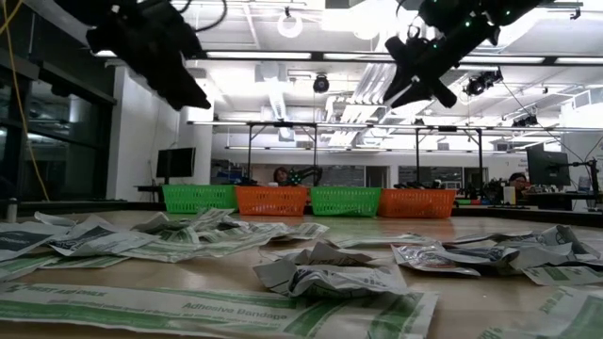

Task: Pick & Place First Aid Supplies
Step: Put the gray towelette pack in the left orange bin

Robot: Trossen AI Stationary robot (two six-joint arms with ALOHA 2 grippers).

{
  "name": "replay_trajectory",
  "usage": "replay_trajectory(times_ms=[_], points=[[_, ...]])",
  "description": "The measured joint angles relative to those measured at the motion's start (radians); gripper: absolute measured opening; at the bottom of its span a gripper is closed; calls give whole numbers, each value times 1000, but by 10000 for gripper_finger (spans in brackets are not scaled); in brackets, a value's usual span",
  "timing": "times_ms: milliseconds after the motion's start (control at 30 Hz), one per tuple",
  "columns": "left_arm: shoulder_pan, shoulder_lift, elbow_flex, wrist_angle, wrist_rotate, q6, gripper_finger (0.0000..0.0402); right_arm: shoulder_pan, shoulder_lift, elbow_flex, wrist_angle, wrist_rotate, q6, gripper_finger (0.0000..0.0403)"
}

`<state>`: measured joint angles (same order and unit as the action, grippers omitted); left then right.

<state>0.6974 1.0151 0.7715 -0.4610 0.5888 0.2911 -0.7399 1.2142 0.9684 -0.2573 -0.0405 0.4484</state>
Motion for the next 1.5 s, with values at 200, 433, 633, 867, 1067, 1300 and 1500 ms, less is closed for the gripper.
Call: replay_trajectory(times_ms=[200, 433, 633, 867, 1067, 1300, 1500], points=[[-153, 89, 0, -2, -43, -165, 146, 41, -42, 0, 0, -3, -81, 119], [-312, 222, 0, 11, -67, -440, 146, 66, -91, 0, -1, -5, -139, 119], [-414, 359, 0, 113, -60, -649, 146, 69, -118, 0, -5, -65, -197, 119], [-478, 490, 0, 269, -81, -911, 146, 69, -131, 0, -8, -131, -251, 119], [-496, 567, -1, 284, -109, -1060, 146, 69, -132, 0, -9, -179, -282, 119], [-523, 587, -1, 288, -151, -1135, 147, 69, -132, 0, -9, -202, -311, 119], [-537, 587, -1, 279, -229, -1178, 146, 69, -132, 0, -9, -230, -319, 119]])
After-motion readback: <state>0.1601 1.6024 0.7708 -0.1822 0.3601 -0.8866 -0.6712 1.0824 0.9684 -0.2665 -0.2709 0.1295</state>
